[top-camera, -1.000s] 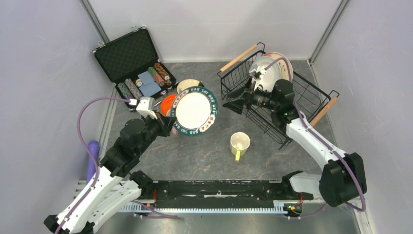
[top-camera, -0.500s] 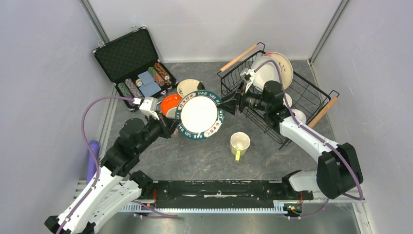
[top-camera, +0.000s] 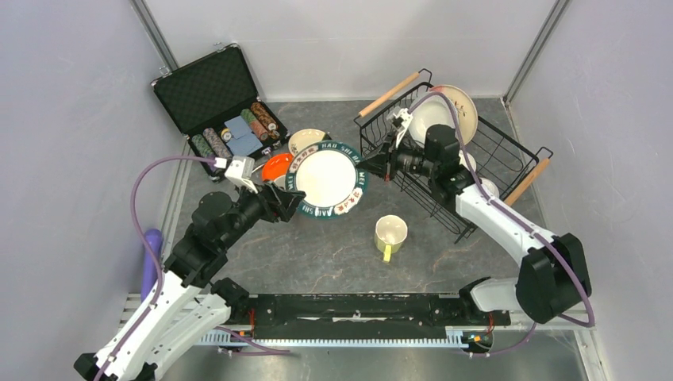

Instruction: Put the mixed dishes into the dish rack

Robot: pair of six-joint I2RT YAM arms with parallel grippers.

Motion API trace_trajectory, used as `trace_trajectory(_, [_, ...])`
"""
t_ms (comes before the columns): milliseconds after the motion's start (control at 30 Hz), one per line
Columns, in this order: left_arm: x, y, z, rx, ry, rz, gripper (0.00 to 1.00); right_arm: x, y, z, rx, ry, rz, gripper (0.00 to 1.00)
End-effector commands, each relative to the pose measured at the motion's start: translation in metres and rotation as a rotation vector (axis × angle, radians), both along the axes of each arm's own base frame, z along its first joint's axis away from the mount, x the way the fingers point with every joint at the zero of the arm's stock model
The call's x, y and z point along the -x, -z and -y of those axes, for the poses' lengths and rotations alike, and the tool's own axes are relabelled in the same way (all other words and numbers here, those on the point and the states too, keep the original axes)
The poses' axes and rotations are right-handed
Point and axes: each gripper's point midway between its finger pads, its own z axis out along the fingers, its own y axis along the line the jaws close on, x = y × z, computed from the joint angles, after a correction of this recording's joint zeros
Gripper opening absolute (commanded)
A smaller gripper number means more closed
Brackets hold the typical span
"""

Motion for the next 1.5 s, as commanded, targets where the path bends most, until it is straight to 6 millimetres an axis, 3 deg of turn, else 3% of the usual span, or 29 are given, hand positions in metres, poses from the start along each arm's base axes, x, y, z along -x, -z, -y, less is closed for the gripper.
trace_trajectory(0, [0.002,-0.024,-0.004,0.006,0.007,0.109,0.85,-0.029,-0.087,0.026,-0.018,0.229,0.252,0.0])
trace_trajectory(100, [0.002,-0.026,-0.011,-0.016,-0.014,0.126,0.92,-0.049,-0.123,0.055,0.019,0.414,0.346,0.0])
trace_trajectory(200, [0.002,-0.024,-0.018,-0.056,-0.038,0.13,0.93,-0.063,-0.159,0.085,0.102,0.576,0.459,0.0])
trace_trajectory(300, [0.002,-0.019,-0.023,-0.088,-0.055,0.139,0.93,-0.077,-0.177,0.12,0.214,0.755,0.566,0.0])
trace_trajectory(500, [0.001,-0.013,-0.026,-0.144,-0.051,0.126,0.95,-0.1,-0.158,0.193,0.563,0.999,0.663,0.0])
trace_trajectory(700, [-0.01,-0.013,-0.022,-0.199,-0.047,0.125,0.95,-0.128,-0.123,0.243,0.64,1.029,0.665,0.0])
trace_trajectory(833, [-0.013,-0.016,-0.02,-0.203,-0.042,0.14,0.95,-0.143,-0.085,0.259,0.735,0.958,0.681,0.0])
trace_trajectory(1000, [-0.017,-0.016,-0.014,-0.216,-0.02,0.137,0.95,-0.165,-0.052,0.256,0.743,0.862,0.643,0.0])
trace_trajectory(1267, [-0.022,-0.022,-0.011,-0.243,-0.009,0.153,0.94,-0.185,-0.019,0.257,0.785,0.834,0.624,0.0])
trace_trajectory(1467, [-0.027,-0.018,-0.008,-0.259,-0.004,0.15,0.94,-0.194,-0.008,0.261,0.804,0.844,0.611,0.0])
